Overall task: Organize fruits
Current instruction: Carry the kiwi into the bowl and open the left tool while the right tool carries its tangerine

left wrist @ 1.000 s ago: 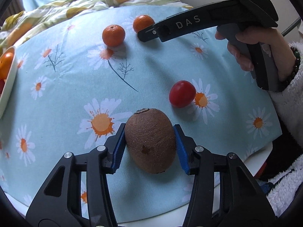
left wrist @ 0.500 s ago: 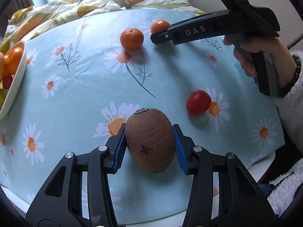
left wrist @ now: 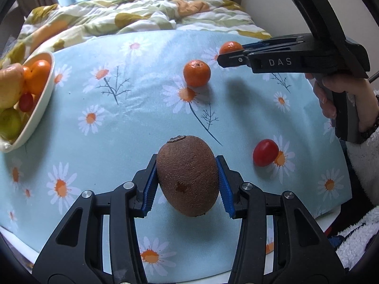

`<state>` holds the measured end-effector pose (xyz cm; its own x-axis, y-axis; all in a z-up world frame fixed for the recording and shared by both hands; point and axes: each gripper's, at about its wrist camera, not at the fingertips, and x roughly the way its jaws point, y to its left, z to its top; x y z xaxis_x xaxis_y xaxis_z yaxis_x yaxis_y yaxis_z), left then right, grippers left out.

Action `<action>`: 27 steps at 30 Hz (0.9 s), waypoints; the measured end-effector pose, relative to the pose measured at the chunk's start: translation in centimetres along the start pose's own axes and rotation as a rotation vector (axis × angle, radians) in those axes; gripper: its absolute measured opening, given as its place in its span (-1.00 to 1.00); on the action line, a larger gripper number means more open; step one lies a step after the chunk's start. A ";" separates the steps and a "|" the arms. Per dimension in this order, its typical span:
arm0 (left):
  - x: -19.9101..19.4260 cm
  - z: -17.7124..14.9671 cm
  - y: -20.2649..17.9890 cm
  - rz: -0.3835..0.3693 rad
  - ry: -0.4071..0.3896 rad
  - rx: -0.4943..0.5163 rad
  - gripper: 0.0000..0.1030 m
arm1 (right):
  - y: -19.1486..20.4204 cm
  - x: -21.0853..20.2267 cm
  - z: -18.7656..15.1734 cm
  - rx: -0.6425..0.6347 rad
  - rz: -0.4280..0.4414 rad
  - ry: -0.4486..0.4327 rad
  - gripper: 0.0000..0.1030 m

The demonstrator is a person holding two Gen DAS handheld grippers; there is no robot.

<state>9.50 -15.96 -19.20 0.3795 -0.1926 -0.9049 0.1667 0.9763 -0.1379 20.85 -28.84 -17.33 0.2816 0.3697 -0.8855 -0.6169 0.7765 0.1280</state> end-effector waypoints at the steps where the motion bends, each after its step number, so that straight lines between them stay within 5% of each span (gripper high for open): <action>1: -0.3 0.1 0.1 0.001 -0.009 -0.002 0.01 | 0.2 -0.3 0.1 0.000 0.000 -0.002 -0.35; 13: -5.3 2.2 4.3 -0.003 -0.107 -0.044 0.01 | 4.6 -3.8 1.8 0.012 0.004 -0.023 -0.35; 27: -10.8 3.1 14.2 0.018 -0.162 -0.088 0.01 | 13.1 -4.4 6.1 0.054 0.038 -0.052 -0.35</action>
<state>10.60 -0.29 -10.16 0.5246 -0.1811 -0.8319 0.0805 0.9833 -0.1633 16.01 -17.13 -9.02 0.2970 0.4245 -0.8553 -0.5879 0.7871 0.1865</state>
